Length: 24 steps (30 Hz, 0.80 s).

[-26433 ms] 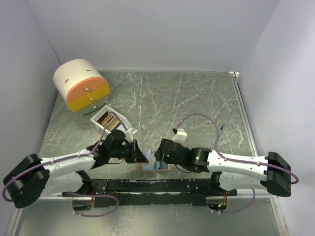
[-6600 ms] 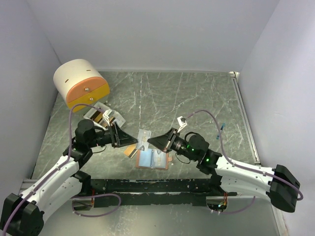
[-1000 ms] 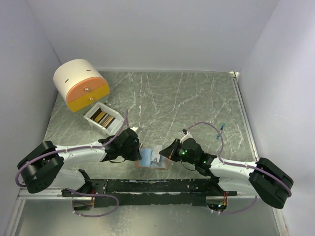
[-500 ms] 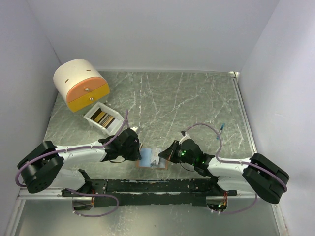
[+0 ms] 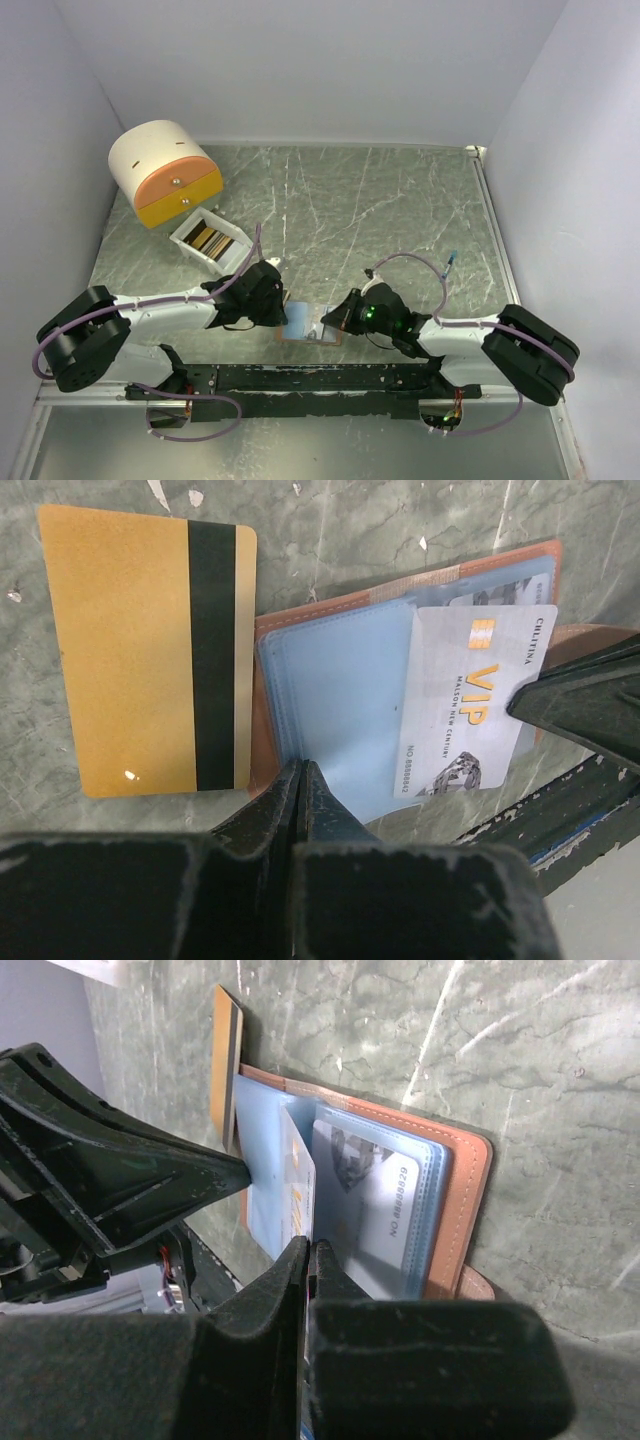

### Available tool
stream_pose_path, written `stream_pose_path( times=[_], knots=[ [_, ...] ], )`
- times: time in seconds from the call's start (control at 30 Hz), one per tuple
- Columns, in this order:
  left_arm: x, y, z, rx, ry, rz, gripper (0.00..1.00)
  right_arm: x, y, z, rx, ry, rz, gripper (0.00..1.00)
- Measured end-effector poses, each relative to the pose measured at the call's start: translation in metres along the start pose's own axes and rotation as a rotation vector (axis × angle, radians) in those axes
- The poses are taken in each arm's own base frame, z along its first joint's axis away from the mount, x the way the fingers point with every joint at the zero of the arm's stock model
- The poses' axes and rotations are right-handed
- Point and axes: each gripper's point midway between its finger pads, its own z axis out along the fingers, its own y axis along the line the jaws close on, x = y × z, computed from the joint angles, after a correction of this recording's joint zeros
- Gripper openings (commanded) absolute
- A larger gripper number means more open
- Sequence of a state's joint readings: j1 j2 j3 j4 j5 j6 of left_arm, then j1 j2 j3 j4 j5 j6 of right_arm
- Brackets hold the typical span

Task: Put the credit cards into the card holder
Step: Insert the credit card into the card holder.

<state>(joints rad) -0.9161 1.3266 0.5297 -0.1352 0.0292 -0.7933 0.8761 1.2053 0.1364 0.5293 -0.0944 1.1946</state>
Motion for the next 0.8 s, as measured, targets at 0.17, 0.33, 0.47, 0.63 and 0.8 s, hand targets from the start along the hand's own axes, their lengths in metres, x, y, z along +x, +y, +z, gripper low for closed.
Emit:
stream_pose_path(
  times=[0.17, 0.33, 0.47, 0.63, 0.8],
  knots=[
    [0.000, 0.000, 0.000, -0.001, 0.001, 0.000, 0.09, 0.004, -0.002, 0.002, 0.008, 0.022, -0.001, 0.00],
    [0.000, 0.000, 0.000, -0.003, 0.004, 0.001, 0.09, 0.003, 0.004, 0.007, 0.002, 0.036, -0.017, 0.00],
    [0.000, 0.000, 0.000, -0.003, 0.005, 0.001, 0.09, 0.004, 0.006, 0.012, 0.007, 0.053, -0.029, 0.00],
    [0.001, -0.001, -0.001, -0.003, 0.006, 0.004, 0.11, 0.007, 0.004, 0.019, 0.026, 0.079, -0.026, 0.07],
    [0.002, -0.002, -0.001, -0.003, 0.010, 0.004, 0.20, 0.005, 0.006, 0.021, 0.041, 0.088, -0.039, 0.25]
  ],
)
